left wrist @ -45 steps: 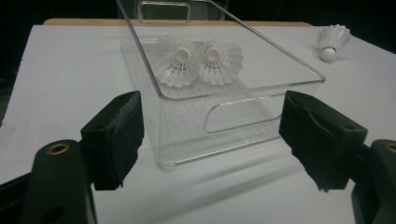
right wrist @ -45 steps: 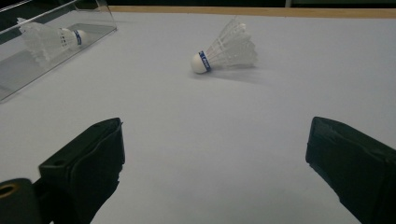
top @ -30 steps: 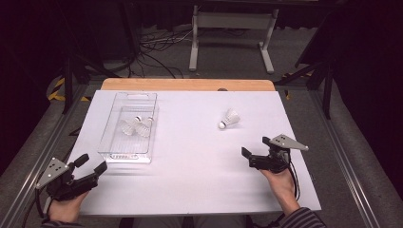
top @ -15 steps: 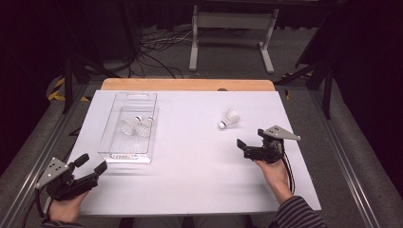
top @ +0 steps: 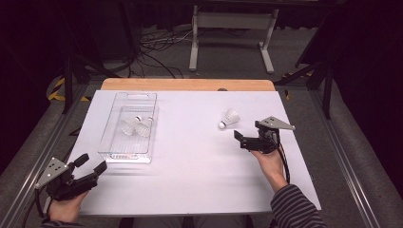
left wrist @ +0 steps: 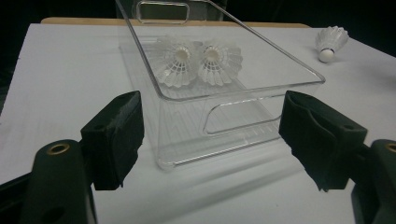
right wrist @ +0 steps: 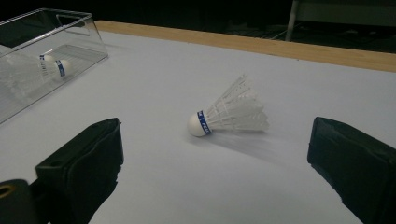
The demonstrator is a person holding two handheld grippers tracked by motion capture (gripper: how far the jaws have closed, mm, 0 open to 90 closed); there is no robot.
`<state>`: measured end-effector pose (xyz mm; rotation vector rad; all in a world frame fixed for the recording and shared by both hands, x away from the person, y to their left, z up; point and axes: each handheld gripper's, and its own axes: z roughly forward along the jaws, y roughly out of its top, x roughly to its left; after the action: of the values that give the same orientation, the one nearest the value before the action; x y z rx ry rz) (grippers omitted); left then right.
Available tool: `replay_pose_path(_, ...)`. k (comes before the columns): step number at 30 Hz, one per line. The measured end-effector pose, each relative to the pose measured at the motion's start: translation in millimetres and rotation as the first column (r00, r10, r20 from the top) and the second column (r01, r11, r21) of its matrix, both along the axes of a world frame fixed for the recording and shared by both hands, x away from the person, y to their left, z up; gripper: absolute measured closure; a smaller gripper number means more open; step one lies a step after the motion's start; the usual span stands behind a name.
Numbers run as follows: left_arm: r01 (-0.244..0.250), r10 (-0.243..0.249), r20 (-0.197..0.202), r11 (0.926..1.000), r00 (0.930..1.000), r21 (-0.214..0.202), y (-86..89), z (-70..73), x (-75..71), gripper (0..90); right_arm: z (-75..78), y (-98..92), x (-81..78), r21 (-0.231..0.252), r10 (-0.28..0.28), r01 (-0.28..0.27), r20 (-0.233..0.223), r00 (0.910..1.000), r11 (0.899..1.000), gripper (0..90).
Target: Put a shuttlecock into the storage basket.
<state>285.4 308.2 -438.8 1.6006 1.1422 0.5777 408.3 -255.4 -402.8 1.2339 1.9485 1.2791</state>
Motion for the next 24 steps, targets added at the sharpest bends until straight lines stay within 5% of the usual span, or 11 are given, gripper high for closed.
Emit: replay_pose_path(24, 0.0, 0.0, 0.0, 1.0, 1.0, 0.0, 0.2, -0.3, 0.6, 23.2, 10.0, 10.8, 44.4, -0.04, -0.007, 0.006, -0.041, 0.9991, 0.999, 6.4)
